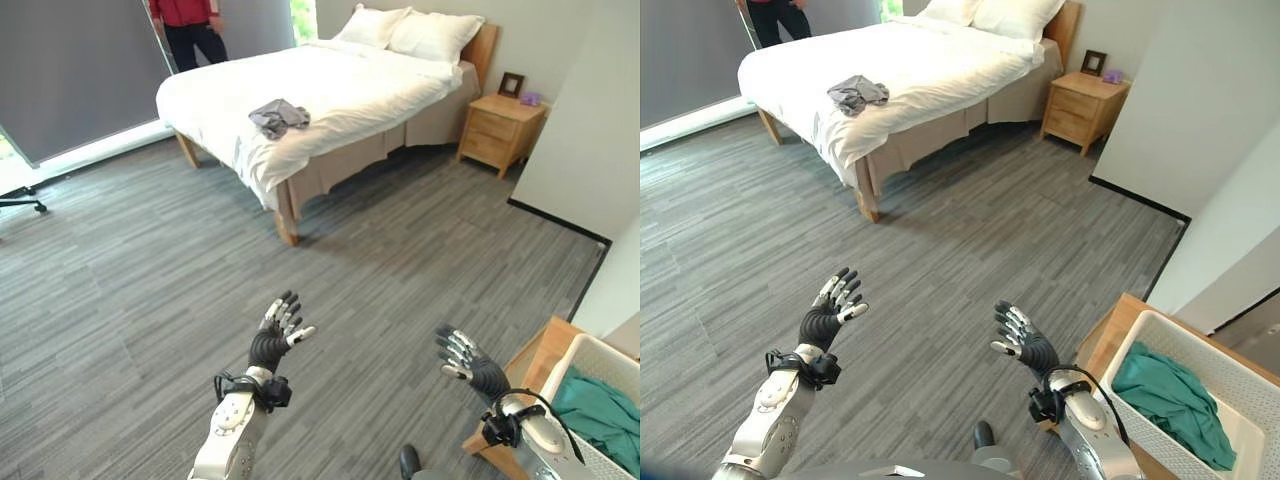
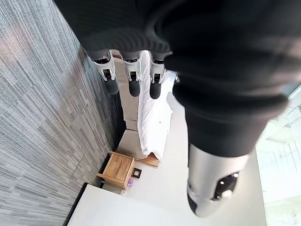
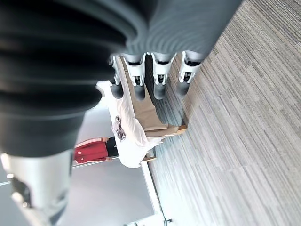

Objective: Pick up bed clothes into laundry basket.

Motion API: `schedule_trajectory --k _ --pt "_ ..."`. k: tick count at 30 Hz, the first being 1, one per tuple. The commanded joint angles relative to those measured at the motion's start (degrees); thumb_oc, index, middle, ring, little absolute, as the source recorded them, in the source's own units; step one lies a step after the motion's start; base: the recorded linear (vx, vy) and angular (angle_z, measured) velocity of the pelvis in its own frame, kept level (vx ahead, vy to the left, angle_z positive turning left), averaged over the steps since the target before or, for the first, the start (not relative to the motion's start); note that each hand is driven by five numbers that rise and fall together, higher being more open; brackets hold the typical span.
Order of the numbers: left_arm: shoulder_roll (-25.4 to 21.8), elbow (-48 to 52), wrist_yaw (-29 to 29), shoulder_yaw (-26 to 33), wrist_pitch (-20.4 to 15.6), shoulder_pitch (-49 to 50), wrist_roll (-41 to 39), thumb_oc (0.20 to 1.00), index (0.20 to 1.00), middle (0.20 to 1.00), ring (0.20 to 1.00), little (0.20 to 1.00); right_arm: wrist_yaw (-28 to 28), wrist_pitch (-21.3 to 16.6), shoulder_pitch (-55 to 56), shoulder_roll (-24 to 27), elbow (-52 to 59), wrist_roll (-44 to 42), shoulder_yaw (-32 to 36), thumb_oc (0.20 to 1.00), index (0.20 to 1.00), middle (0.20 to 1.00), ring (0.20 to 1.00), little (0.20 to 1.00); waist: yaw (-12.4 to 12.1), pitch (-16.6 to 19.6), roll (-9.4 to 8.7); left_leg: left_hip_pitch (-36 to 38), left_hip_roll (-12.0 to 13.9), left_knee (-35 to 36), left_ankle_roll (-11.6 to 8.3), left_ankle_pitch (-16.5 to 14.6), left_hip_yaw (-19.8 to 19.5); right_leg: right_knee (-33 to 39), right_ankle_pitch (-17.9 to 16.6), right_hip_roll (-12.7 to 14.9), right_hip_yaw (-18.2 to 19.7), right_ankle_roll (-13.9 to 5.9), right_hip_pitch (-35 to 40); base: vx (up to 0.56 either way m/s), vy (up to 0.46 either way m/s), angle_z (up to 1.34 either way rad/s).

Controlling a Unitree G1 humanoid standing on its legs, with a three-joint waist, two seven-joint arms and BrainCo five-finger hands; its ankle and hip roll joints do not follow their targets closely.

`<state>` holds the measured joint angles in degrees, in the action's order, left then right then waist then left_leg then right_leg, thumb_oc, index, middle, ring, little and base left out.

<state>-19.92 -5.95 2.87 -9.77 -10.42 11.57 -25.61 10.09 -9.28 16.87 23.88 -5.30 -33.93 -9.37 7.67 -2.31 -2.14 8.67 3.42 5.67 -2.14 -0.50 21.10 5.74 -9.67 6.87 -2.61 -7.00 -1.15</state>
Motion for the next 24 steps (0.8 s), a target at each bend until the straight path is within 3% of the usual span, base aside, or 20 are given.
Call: schedule_trajectory --k 1,10,20,21,22,23,24 --pt "-4.1 -1.5 0.1 4.1 -1.5 1.8 3.0 1.000 1.000 1.000 1.000 1.000 -1.1 -4.7 -1.4 -0.3 -2.1 -3.2 5.7 1.000 1.000 1.000 1.000 1.000 -0.7 0.5 -0.10 -1.8 1.3 -0.7 -0.34 0.4 -2.1 -4.1 5.6 -1.0 -4.3 -1.63 2.2 0.00 0.000 0.00" --pt "-4.3 -1.2 -0.7 5.1 -1.5 1.3 3.5 1.000 1.000 1.000 1.000 1.000 -1.5 -4.4 -0.5 0.0 -1.8 -2.7 6.5 1.000 1.000 1.000 1.000 1.000 -0.6 0.0 0.02 -1.3 1.4 -0.7 -0.37 0.6 -2.4 -5.0 6.1 -0.8 -4.7 -1.53 2.8 0.00 -0.001 -0.01" --pt "-4.3 -1.2 -0.5 5.4 -1.3 0.7 2.5 1.000 1.000 1.000 1.000 1.000 -0.9 -4.6 -1.1 1.1 -1.8 -3.5 7.5 1.000 1.000 1.000 1.000 1.000 -0.9 -1.7 -0.33 -1.9 3.8 -4.5 -1.24 0.1 -4.0 -8.9 9.7 -2.5 -3.9 0.47 2.2 0.01 -0.096 0.04" --pt "-4.3 -1.3 -0.2 5.1 -1.4 -0.4 1.4 1.000 1.000 1.000 1.000 1.000 -0.7 -4.7 -2.1 1.6 -1.9 -3.6 6.9 1.000 1.000 1.000 1.000 1.000 -1.5 -2.7 -1.54 -6.2 5.4 -15.0 -1.82 -2.0 -5.3 -9.0 10.7 -3.0 -4.0 1.89 3.0 -0.02 -0.249 0.12" --pt "-4.2 -1.3 0.0 4.5 -1.4 -1.0 0.4 1.000 1.000 1.000 1.000 1.000 -0.7 -4.9 -2.7 2.2 -2.0 -3.4 6.7 1.000 1.000 1.000 1.000 1.000 -2.0 -3.9 -2.06 -9.5 6.5 -22.0 -2.21 -1.1 -6.8 -9.0 11.0 -3.4 -4.3 2.95 3.8 -0.01 -0.317 0.29" --pt "-3.9 -0.8 0.2 3.1 -1.3 -2.0 -1.2 1.000 1.000 1.000 1.000 1.000 -1.6 -5.0 -4.3 3.1 -2.8 -2.4 6.3 1.000 1.000 1.000 1.000 1.000 -3.6 -6.1 -2.46 -13.7 6.0 -29.3 -2.93 2.4 -10.4 -8.8 11.7 -3.8 -4.8 4.17 5.8 -0.01 -0.163 0.32" --pt "-3.9 -0.8 0.2 3.1 -1.3 -2.1 -1.2 1.000 1.000 1.000 1.000 1.000 -1.6 -5.0 -4.3 3.0 -2.8 -2.4 6.3 1.000 1.000 1.000 1.000 1.000 -3.4 -5.9 -2.53 -13.9 5.9 -29.1 -2.91 2.6 -10.5 -8.7 11.6 -3.7 -4.9 4.19 5.6 0.00 -0.073 0.36"
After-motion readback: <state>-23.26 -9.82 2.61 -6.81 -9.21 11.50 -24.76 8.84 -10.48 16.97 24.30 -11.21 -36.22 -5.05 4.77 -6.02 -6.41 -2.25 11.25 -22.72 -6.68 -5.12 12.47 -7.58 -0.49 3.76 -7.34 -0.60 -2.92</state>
